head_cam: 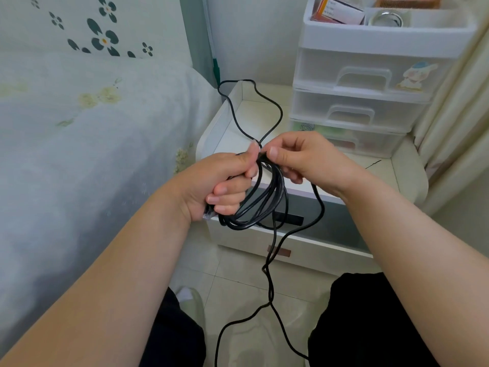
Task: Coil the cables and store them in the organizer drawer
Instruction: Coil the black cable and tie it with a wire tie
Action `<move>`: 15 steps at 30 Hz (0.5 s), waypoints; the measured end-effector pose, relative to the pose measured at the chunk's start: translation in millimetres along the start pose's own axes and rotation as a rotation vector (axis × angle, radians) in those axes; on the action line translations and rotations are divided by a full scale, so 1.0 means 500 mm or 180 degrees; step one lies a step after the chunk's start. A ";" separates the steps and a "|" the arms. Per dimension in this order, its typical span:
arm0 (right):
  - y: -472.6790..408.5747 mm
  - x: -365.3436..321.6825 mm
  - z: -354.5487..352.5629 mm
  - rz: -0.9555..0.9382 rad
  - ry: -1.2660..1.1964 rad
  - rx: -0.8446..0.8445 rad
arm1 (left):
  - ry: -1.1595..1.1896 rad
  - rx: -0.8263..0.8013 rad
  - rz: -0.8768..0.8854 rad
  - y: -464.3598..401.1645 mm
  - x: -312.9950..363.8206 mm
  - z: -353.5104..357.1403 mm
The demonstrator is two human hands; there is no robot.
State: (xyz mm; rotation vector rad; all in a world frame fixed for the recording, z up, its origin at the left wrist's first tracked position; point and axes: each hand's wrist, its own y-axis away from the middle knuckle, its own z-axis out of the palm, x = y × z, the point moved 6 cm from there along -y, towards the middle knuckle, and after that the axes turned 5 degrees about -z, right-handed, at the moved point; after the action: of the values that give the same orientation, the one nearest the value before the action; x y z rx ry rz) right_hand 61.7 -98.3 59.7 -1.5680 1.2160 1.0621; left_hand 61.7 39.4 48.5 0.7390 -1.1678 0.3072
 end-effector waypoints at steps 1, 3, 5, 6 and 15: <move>-0.001 0.001 0.001 0.0044 -0.0370 -0.0122 | 0.0165 -0.0039 -0.0047 0.000 -0.001 0.001; -0.003 -0.001 -0.006 0.0066 -0.0909 -0.0210 | 0.0473 -0.0165 -0.0105 0.001 0.000 0.001; -0.007 0.005 -0.017 0.0087 -0.0554 0.0006 | 0.0663 -0.0232 -0.0105 -0.001 0.000 -0.003; -0.008 0.009 -0.022 0.0074 -0.0105 0.0190 | 0.0687 -0.0229 -0.0116 -0.002 -0.002 -0.005; -0.009 0.024 0.020 -0.0451 -0.0124 0.1178 | 0.1007 -0.0537 -0.0025 0.002 -0.003 0.008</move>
State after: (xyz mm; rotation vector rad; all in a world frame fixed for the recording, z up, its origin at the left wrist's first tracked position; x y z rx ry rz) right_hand 66.7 -90.9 46.0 -1.3178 1.1784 0.7247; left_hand 57.7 37.4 48.4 0.5249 -0.8784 0.3027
